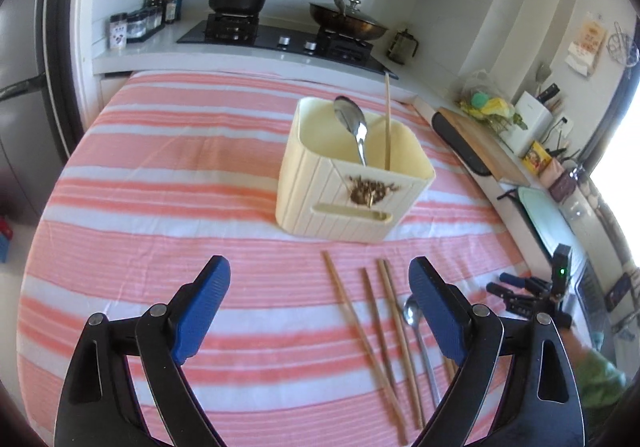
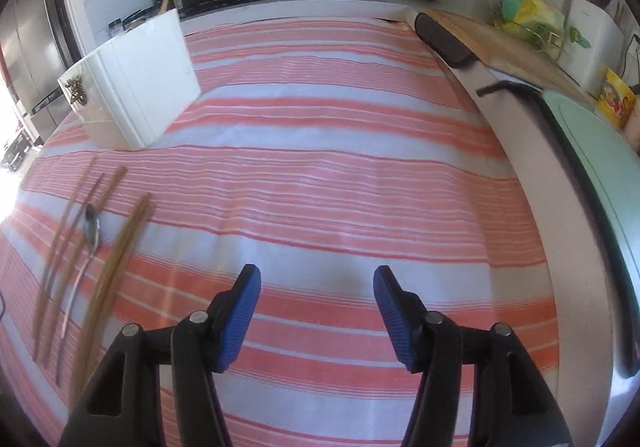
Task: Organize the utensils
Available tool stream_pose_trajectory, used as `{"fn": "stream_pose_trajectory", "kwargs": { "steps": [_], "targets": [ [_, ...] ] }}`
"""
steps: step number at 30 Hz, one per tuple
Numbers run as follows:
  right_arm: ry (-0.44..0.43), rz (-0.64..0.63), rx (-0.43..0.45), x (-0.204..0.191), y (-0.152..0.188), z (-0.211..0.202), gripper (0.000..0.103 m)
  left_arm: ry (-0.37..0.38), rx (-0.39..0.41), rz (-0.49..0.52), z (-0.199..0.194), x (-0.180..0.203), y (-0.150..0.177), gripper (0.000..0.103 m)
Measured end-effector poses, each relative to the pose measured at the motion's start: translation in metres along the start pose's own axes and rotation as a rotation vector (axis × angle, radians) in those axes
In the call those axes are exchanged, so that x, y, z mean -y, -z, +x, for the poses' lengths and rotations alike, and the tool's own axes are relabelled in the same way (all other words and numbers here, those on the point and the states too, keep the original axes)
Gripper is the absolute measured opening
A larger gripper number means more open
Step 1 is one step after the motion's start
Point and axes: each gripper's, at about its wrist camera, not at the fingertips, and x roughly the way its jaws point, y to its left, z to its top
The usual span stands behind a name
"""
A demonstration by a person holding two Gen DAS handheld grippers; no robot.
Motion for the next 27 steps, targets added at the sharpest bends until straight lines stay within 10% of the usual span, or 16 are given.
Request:
{"fn": "stream_pose_trajectory", "kwargs": {
  "steps": [7, 27],
  "targets": [
    [-0.011, -0.097, 0.034, -0.009, -0.006, 0.017, 0.087, 0.032, 0.027, 0.036, -0.024, 0.036, 0.028, 0.092],
    [-0.012, -0.099, 0.037, -0.009, -0.002, 0.014, 0.088, 0.097, -0.027, 0.068, -0.026, 0.091, 0.051, 0.093]
  ]
}}
